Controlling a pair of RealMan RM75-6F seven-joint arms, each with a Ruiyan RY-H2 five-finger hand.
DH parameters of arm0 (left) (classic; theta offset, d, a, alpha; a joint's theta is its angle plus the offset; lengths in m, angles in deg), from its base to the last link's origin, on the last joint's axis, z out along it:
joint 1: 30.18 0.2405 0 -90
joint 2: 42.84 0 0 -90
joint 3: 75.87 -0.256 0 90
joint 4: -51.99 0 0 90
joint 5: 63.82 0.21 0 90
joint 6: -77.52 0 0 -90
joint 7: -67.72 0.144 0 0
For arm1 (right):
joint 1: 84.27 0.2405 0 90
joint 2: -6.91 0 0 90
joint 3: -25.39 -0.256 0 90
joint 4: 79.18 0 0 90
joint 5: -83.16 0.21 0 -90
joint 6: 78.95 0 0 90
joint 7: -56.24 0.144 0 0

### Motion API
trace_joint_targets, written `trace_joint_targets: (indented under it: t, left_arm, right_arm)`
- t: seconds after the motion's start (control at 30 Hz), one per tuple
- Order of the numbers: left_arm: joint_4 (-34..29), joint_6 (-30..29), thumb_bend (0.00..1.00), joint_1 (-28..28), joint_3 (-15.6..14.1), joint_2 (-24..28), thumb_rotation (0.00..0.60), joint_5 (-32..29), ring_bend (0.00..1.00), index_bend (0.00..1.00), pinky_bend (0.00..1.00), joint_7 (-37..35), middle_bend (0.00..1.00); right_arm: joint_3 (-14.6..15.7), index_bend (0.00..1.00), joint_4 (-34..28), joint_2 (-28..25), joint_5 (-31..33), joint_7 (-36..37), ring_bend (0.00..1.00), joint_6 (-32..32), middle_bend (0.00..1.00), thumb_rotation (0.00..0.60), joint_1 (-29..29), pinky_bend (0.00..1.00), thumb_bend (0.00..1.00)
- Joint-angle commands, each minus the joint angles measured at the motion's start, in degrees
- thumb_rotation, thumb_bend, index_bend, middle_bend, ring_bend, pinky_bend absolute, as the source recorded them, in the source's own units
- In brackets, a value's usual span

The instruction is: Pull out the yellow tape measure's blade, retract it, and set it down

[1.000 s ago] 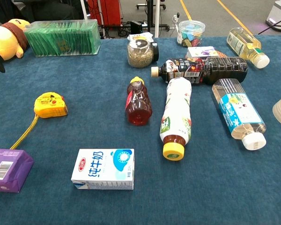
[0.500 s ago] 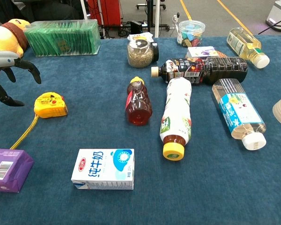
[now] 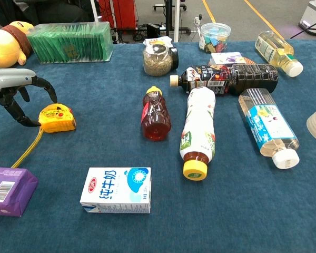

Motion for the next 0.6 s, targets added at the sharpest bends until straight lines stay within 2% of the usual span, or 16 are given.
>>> trace_joint_targets:
  t: [0.03,0.27,0.6]
  left_arm:
    - [0.29,-0.06,0.21,-0.32,-0.17,-0.32,0.6,-0.41,0.03,0.25,0.24,-0.05,0.13]
    - [1.82,-0.06,0.21,-1.15,-0.64,-1.57,0.6,-1.21,0.03,0.21,0.25,-0.89,0.11]
    - [3.96,1.04,0.21,-2.36,-1.4,-3.49,0.6,-2.9,0.03,0.21,0.26,-1.76,0.11]
  right_arm:
    - [0.05,0.32,-0.07,-0.11,-0.09,0.14,0.37,-0.02,0.34,0.548,-0.01,0.27,0.29]
    - [0.05,0.32,-0.34,-0.46,-0.13,1.01,0.38,0.0,0.34,0.545,-0.12,0.27,0.29]
    - [0.16,0.32,-0.05,-0.54,0.2,1.31,0.38,0.09,0.34,0.545,-0.49,0.27,0.29]
